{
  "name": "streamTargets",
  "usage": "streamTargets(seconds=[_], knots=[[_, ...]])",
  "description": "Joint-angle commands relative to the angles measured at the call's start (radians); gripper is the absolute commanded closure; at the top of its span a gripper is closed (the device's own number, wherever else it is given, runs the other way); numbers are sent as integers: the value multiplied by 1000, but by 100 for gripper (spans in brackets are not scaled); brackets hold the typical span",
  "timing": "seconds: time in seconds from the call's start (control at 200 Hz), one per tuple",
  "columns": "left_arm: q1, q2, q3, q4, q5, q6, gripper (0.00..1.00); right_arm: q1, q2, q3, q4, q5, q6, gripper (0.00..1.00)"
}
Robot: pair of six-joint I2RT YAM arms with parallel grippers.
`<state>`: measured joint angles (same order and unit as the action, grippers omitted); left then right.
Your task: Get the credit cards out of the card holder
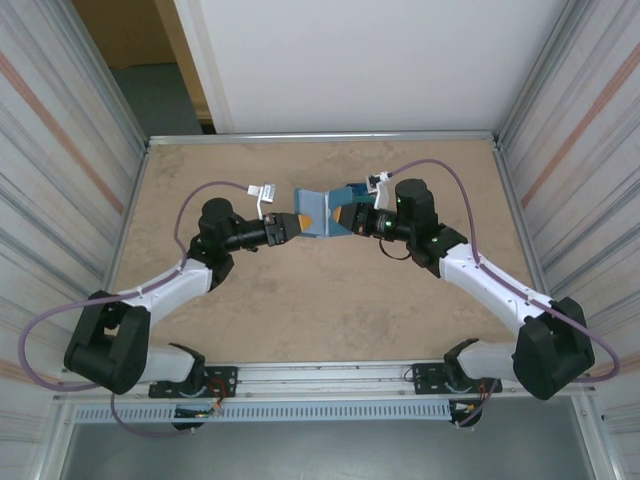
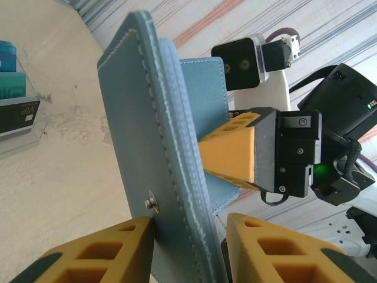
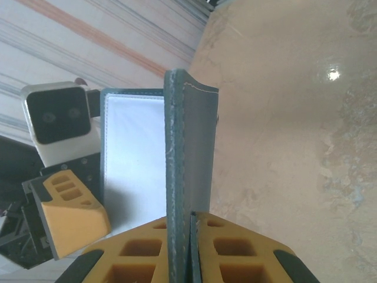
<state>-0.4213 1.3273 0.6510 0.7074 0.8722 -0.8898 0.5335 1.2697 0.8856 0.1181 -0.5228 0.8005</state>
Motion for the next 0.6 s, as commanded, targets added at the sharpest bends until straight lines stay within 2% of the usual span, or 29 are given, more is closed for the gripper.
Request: streamTargets(seconds=[0.0,0.226,0.276,0.436,0.496,0.591], knots=[[-8,-36,32,1,21,32,64,5,9,3,1,4,-28,100],[-8,-37,33,-2,25,42,81,26,18,31,-73,54,-72,100],[-8,-39,34,-8,26,46,83,34,21,37,-81,59,-83,92],[-12,-41,38,-42,27,68,89,55,28,55,-99,71,-106,78],[-15,-45,45,-76,27,89,93,62,26,59,-100,71,-117,64],[-22,-49,50,-103,30,108,97,74,27,68,-103,69,-135,47]])
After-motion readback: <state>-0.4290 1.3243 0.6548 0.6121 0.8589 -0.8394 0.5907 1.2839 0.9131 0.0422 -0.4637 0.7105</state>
